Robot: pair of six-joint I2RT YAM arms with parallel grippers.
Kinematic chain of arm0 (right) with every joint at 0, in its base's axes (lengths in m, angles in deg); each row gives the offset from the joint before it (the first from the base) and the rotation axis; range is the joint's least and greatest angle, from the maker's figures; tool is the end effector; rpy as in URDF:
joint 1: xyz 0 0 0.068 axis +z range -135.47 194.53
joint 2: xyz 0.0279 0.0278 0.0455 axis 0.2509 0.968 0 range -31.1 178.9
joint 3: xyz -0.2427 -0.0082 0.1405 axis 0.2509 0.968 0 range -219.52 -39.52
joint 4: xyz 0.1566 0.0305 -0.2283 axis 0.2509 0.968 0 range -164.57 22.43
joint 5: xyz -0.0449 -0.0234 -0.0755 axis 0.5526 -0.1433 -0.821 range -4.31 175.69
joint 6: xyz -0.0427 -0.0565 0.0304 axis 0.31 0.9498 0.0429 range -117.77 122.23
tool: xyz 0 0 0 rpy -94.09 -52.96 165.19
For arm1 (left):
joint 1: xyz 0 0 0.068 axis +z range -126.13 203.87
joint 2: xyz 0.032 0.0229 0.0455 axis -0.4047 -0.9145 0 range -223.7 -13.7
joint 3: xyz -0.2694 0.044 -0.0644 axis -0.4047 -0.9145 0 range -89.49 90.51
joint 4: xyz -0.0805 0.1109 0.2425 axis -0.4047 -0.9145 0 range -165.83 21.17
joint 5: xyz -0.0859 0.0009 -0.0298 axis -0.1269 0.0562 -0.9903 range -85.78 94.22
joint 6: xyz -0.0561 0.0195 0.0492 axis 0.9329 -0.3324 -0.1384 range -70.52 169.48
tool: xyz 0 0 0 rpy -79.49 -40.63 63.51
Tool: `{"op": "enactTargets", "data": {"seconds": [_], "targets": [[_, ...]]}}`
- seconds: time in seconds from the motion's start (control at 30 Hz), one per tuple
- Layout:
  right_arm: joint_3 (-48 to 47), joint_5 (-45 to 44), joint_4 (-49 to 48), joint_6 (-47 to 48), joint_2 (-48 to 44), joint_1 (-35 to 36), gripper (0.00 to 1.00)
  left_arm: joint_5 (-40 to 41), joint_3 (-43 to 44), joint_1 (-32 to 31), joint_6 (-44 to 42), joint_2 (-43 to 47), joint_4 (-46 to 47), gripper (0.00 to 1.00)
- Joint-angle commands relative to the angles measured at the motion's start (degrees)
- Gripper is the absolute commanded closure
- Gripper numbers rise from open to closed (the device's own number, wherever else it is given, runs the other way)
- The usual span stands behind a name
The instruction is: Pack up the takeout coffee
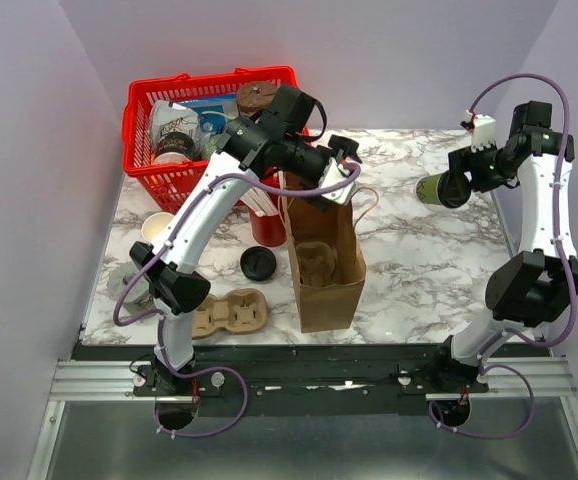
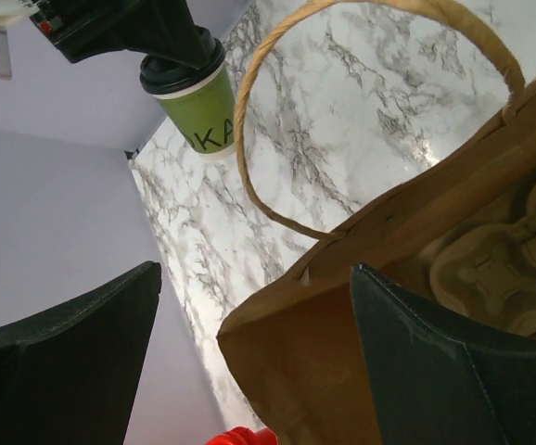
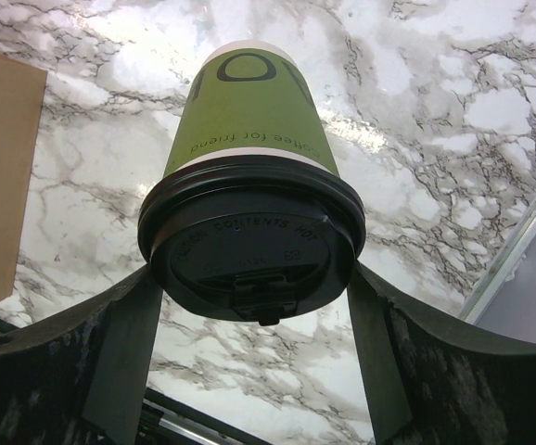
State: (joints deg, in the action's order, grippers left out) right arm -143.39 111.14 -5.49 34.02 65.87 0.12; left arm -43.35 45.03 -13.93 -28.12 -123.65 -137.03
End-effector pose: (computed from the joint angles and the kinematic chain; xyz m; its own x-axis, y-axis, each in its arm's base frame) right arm 0.3647 -0.0646 0.3569 -0.7441 -0.2998 -0.5970 -0.4253 0.9017 0.0773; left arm 0.2964 -0.2912 0.4515 0.6991 0.2916 -0.6528 0.7119 -0.3690 0.5976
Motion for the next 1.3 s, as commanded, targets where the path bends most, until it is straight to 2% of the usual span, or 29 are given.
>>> {"op": "enactTargets", "data": {"seconds": [0.0,0.07,0.17,0.23,0.3,0.57,0.63,0.67,0.7,0.93,1.0,1.13,1.27], "targets": [[1.48,2.06,1.23,1.08,-2.40,-0.18,1.00,2.65,6.11,-1.74,-17.20,-3.60,-8.96,0.14],[1.83,2.14,1.32,1.08,-2.49,-0.18,1.00,5.55,5.67,-2.27,-20.47,-3.87,-11.33,0.16],[2.19,2.58,1.23,0.90,-2.57,-0.18,1.00,9.33,5.40,-2.98,-24.87,-4.39,-14.23,0.25],[2.19,2.94,1.23,0.73,-2.57,-0.18,0.99,10.39,5.75,-3.42,-25.32,-4.83,-15.46,0.40],[2.27,2.94,1.23,0.64,-2.75,-0.18,1.00,10.66,5.84,-3.33,-25.23,-5.18,-15.47,0.48],[2.45,2.67,1.41,0.73,-2.93,-0.18,0.99,10.04,5.58,-3.33,-24.26,-4.57,-12.92,0.55],[1.84,2.67,1.59,0.73,-2.66,-0.18,0.99,10.74,4.79,-3.33,-26.19,-4.22,-13.62,0.63],[1.66,2.67,1.67,0.64,-2.57,-0.18,1.00,10.92,4.44,-3.33,-26.72,-3.87,-13.80,0.73],[1.48,2.67,1.76,0.64,-2.66,-0.18,1.00,10.92,4.18,-3.33,-27.42,-3.61,-13.88,0.92],[0.26,1.88,0.97,-0.94,-4.06,-0.18,0.99,10.92,3.12,-3.51,-25.94,-2.90,-11.00,1.00],[-1.85,1.79,0.97,-1.47,-4.94,-0.18,0.99,11.10,2.86,-3.42,-21.03,-2.46,-8.45,1.00],[-7.56,0.39,1.06,-3.22,-5.03,-0.18,1.00,12.94,2.77,-3.42,-5.66,-1.67,5.84,1.00],[-11.00,-0.14,0.44,-4.54,-5.65,-0.18,1.00,15.75,3.12,-3.42,4.81,-1.06,11.77,1.00]]}}
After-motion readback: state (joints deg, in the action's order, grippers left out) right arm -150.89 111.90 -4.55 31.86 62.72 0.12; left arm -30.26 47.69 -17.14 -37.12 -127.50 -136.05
